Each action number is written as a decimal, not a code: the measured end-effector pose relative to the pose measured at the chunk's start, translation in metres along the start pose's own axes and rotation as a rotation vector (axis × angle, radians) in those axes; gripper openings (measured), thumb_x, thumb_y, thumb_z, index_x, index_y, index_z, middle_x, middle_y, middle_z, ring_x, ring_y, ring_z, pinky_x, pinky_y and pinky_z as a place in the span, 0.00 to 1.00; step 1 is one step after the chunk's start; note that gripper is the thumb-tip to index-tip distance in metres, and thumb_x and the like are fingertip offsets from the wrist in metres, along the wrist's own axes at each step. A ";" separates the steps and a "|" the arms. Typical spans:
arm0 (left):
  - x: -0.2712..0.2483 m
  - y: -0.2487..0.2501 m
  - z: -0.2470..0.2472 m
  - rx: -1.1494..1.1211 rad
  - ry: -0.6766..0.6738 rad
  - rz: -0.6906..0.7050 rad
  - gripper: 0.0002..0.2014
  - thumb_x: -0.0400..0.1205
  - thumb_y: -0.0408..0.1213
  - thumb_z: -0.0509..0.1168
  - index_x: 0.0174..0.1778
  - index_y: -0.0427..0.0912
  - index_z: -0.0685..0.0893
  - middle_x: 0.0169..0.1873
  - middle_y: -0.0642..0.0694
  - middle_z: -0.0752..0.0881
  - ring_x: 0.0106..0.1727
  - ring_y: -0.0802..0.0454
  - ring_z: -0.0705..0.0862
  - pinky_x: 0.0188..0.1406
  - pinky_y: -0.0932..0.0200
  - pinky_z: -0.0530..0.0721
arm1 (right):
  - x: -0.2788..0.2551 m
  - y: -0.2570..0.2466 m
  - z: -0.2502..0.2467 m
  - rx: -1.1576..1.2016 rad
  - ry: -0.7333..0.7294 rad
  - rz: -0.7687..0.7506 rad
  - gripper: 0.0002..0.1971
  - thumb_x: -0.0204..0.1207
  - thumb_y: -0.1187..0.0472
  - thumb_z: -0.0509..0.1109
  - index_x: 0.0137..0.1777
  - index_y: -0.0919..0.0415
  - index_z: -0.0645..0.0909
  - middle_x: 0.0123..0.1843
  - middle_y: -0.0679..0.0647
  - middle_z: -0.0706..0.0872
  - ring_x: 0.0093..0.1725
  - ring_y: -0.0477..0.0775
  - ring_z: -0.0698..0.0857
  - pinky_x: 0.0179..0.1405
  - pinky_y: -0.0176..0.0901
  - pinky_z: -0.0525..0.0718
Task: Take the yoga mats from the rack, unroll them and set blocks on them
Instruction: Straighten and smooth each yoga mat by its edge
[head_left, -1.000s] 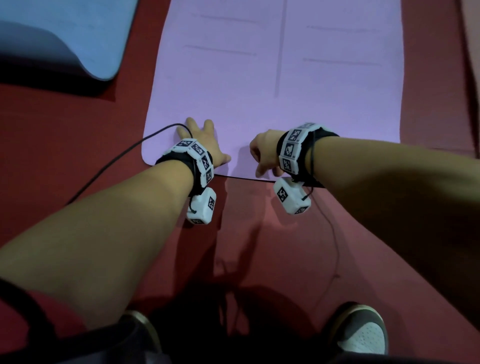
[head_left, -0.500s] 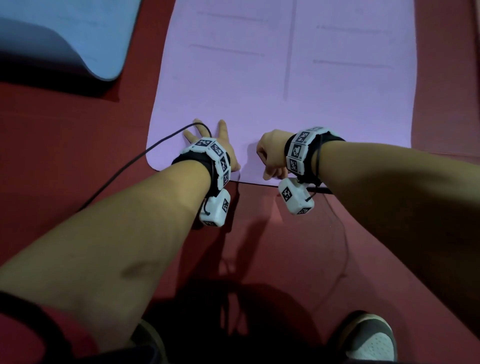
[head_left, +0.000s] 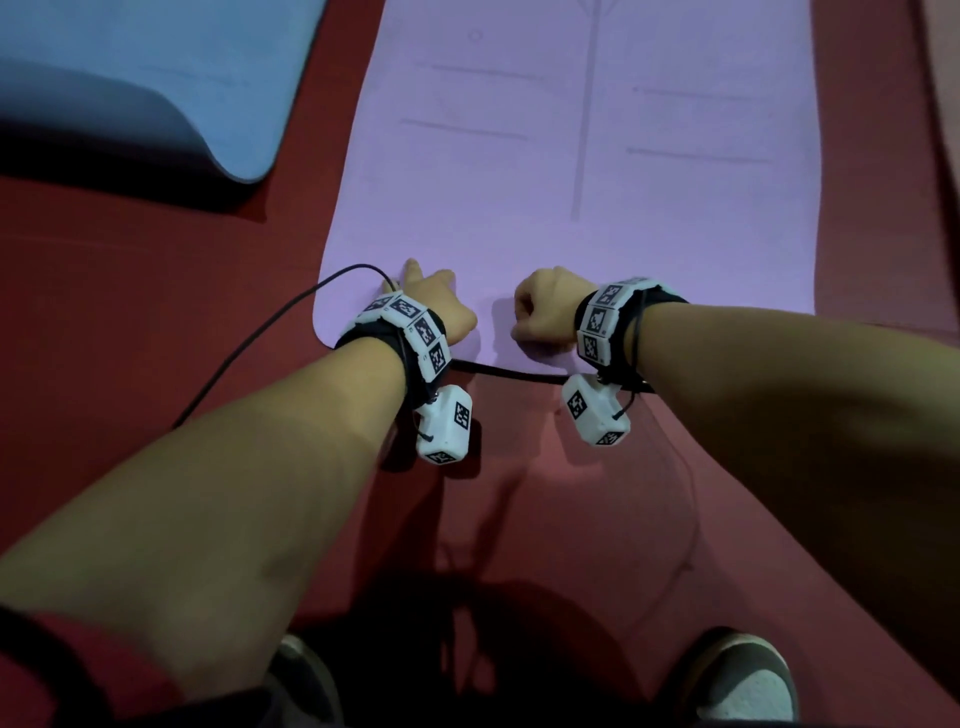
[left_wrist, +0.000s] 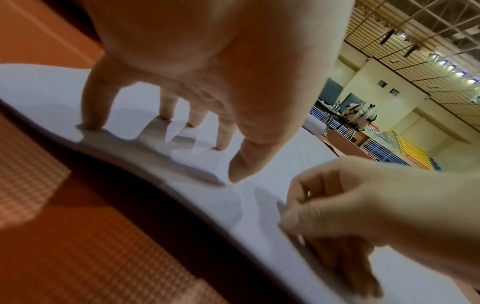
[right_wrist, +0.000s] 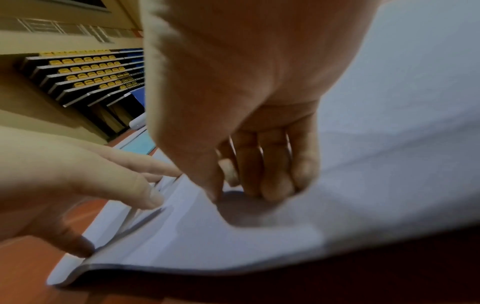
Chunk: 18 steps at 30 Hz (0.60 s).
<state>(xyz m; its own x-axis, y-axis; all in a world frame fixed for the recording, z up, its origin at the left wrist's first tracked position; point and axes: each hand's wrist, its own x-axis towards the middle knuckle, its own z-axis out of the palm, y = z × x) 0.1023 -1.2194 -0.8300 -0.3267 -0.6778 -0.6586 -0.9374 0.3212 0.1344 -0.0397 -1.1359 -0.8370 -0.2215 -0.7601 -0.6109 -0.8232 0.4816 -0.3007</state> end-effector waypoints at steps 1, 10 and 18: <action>0.001 -0.002 0.000 -0.001 0.030 0.011 0.29 0.78 0.40 0.63 0.78 0.53 0.71 0.84 0.45 0.56 0.80 0.32 0.58 0.60 0.46 0.69 | 0.003 -0.002 -0.001 0.053 0.070 -0.022 0.05 0.64 0.57 0.76 0.36 0.56 0.83 0.36 0.52 0.88 0.42 0.59 0.88 0.35 0.43 0.83; 0.015 0.017 0.015 0.271 0.130 0.014 0.44 0.68 0.54 0.77 0.73 0.40 0.64 0.73 0.28 0.61 0.71 0.26 0.66 0.66 0.37 0.74 | 0.035 -0.037 -0.005 -0.096 -0.126 0.036 0.16 0.62 0.51 0.83 0.35 0.59 0.80 0.31 0.54 0.89 0.35 0.57 0.90 0.43 0.53 0.91; 0.007 0.007 0.015 0.161 0.166 0.002 0.41 0.71 0.46 0.78 0.76 0.46 0.65 0.79 0.39 0.60 0.75 0.32 0.64 0.53 0.46 0.78 | 0.024 -0.028 0.023 0.163 0.106 0.193 0.16 0.65 0.53 0.83 0.46 0.57 0.80 0.42 0.54 0.84 0.42 0.58 0.82 0.37 0.44 0.77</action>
<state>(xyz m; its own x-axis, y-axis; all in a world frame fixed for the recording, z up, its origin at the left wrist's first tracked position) 0.0952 -1.2121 -0.8454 -0.3563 -0.7725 -0.5256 -0.9099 0.4148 0.0071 -0.0104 -1.1578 -0.8603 -0.4271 -0.6847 -0.5905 -0.6671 0.6795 -0.3054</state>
